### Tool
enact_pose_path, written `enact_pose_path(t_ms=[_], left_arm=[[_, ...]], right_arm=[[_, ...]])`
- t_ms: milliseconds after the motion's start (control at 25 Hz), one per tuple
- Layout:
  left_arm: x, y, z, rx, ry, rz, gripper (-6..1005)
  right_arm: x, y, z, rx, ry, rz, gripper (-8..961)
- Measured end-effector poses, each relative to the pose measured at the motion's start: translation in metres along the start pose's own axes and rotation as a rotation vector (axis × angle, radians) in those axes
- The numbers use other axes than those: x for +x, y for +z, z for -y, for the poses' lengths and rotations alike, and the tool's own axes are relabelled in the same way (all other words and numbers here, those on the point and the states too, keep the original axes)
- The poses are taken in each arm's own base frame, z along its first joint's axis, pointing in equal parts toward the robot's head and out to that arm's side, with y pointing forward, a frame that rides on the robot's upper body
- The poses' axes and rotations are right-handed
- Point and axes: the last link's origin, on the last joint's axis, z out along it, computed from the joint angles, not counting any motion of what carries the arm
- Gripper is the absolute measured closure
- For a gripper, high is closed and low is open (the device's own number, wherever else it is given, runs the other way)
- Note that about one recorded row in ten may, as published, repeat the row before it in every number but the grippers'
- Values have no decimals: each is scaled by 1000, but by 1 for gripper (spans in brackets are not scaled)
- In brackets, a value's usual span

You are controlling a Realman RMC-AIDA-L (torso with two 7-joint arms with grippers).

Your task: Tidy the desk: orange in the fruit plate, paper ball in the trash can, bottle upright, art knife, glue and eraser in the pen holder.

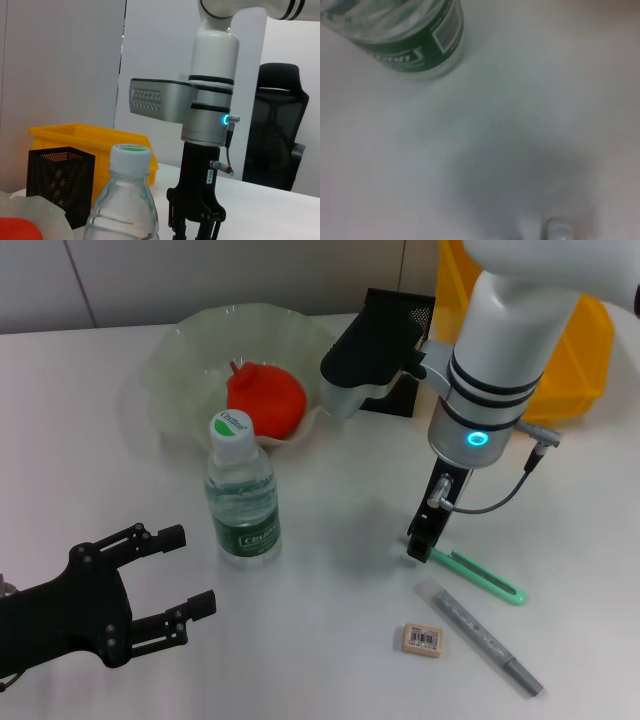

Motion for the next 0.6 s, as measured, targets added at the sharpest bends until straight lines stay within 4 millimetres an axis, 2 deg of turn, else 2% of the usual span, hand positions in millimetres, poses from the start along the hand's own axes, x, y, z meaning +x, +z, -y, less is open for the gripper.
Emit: enact_pose_path(t_ms=[600], left_arm=[[-1,0,0,3,-2,-1,199]], right_arm=[[1,8,-7,10,-35,-29,633]])
